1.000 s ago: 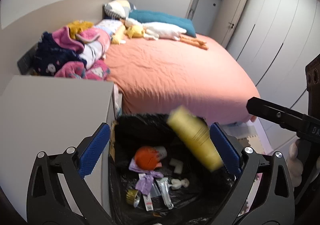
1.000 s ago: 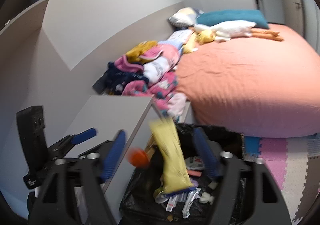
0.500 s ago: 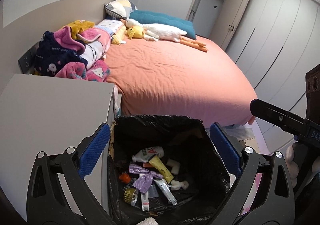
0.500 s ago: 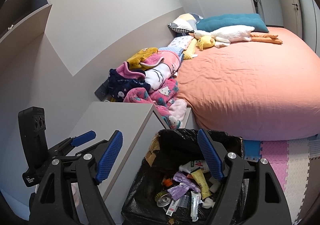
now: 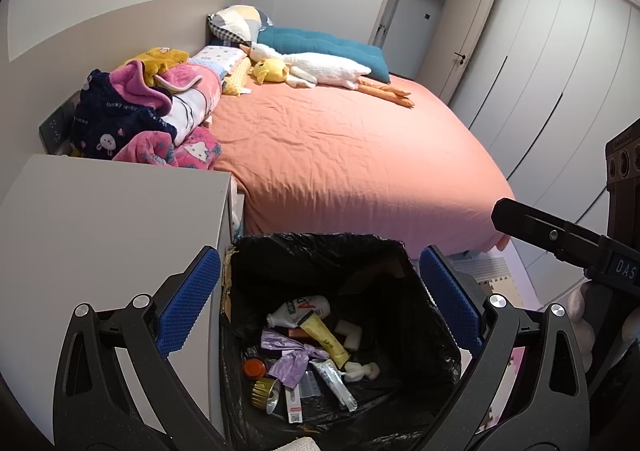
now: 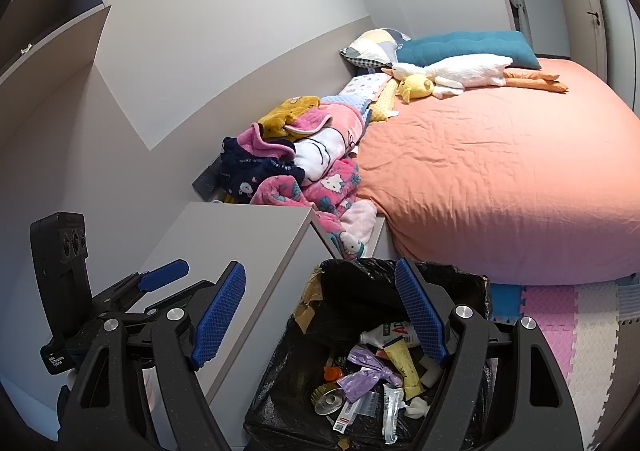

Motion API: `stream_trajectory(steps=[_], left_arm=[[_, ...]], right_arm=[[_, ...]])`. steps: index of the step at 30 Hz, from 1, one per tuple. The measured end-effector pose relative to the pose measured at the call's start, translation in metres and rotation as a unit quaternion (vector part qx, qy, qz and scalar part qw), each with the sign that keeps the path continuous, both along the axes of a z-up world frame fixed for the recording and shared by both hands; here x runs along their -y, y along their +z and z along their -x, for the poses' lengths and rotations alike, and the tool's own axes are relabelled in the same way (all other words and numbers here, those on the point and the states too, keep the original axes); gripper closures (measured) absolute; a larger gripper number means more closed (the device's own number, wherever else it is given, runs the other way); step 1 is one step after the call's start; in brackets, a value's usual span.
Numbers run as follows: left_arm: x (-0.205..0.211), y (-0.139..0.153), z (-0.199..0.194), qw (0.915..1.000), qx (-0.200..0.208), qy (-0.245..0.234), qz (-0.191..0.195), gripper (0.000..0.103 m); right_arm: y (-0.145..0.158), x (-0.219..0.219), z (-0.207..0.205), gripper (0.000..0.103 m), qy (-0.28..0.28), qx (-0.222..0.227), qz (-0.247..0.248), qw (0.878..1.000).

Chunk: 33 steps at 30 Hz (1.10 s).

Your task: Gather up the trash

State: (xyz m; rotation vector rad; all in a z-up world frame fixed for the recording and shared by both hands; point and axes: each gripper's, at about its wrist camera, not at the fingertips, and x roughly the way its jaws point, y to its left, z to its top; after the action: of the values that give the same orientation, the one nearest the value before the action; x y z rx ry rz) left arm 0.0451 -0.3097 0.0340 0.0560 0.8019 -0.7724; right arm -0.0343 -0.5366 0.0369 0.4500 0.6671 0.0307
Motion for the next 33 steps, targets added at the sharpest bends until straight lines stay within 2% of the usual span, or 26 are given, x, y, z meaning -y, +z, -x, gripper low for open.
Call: stream_trajectory(steps=[33], left_arm=[[-0.0003, 0.0008, 0.0028, 1.0, 0.004, -0.007, 0.001, 0.007]], right_arm=[[0.0027, -0.0022, -0.0028, 0.025, 0.004, 0.0, 0.002, 1.0]])
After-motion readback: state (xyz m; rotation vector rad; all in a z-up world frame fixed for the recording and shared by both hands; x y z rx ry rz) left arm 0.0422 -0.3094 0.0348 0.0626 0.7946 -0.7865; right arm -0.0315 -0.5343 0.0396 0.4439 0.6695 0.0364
